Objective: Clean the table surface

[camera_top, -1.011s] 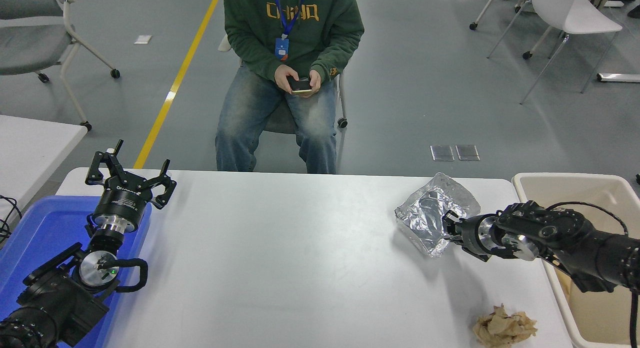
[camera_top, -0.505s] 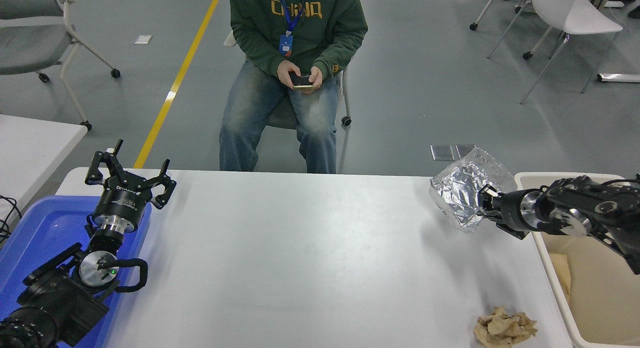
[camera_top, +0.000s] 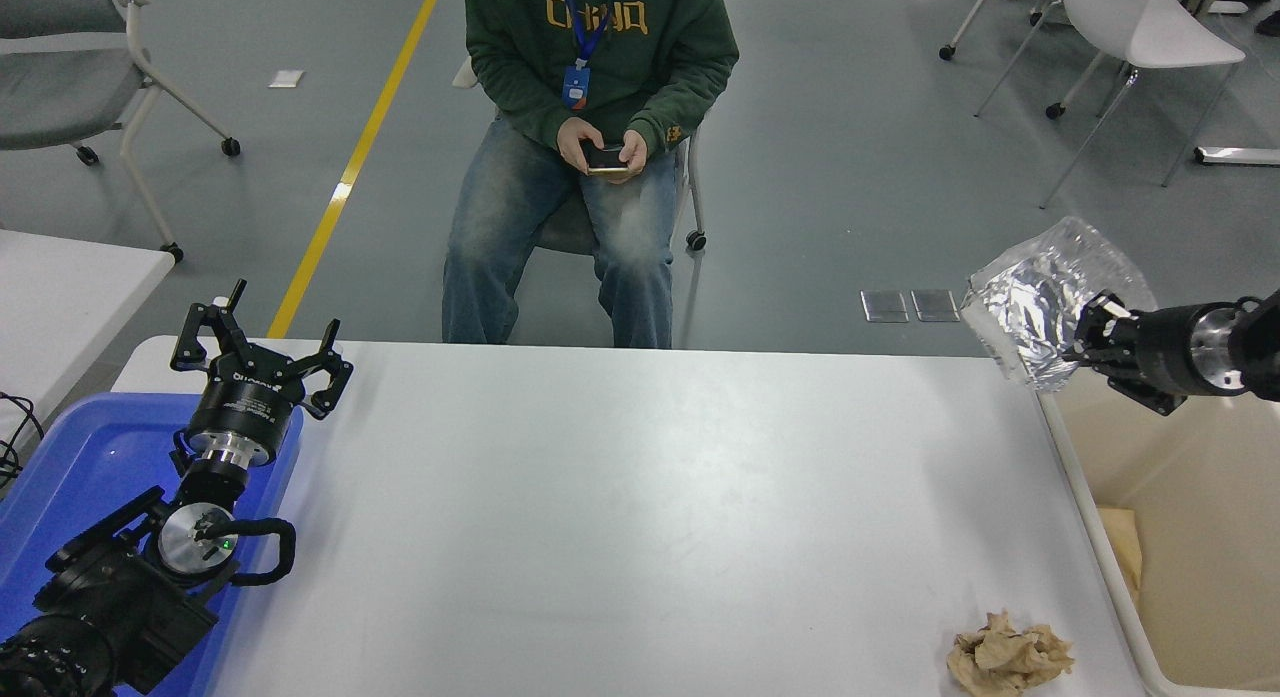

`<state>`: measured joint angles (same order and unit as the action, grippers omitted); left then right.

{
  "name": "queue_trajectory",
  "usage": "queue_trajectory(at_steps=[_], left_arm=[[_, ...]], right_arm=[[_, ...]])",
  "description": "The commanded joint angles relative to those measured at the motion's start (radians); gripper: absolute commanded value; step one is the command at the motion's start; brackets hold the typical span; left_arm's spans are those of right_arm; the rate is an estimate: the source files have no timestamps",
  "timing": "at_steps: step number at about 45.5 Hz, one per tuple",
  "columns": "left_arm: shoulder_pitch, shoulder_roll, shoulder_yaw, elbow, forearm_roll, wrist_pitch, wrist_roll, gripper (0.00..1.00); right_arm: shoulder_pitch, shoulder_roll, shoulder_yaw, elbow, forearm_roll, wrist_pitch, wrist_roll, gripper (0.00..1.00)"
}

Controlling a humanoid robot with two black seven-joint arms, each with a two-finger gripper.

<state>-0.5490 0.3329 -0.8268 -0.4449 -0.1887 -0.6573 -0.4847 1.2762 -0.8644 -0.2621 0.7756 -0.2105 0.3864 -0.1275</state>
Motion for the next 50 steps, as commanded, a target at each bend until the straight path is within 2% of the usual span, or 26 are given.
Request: queue_trajectory(at_steps=[1, 14, 33, 43, 50], left_arm=[[0.0, 0.0, 0.0, 0.0, 0.0, 0.001, 0.0, 1.0], [0.0, 0.0, 0.0, 0.0, 0.0, -0.001, 0.0, 1.0], [0.0, 0.0, 0.0, 0.0, 0.0, -0.001, 0.0, 1.0], [0.0, 0.0, 0.0, 0.0, 0.0, 0.001, 0.0, 1.0], [0.0, 0.0, 0.0, 0.0, 0.0, 0.001, 0.0, 1.0]], right_arm=[[0.077, -0.123, -0.005, 0.007, -0.01, 0.11, -0.003, 0.0], [0.141, -0.231, -0.016, 0.067, -0.017, 0.17, -0.006, 0.0], [0.141, -0.235, -0.014, 0.067, -0.035, 0.18, -0.006, 0.0], [0.1, -0.22, -0.017, 0.019, -0.038, 0.161, -0.006, 0.0], [0.025, -0.153, -0.017, -0.136, -0.038, 0.149, -0.004, 0.0]])
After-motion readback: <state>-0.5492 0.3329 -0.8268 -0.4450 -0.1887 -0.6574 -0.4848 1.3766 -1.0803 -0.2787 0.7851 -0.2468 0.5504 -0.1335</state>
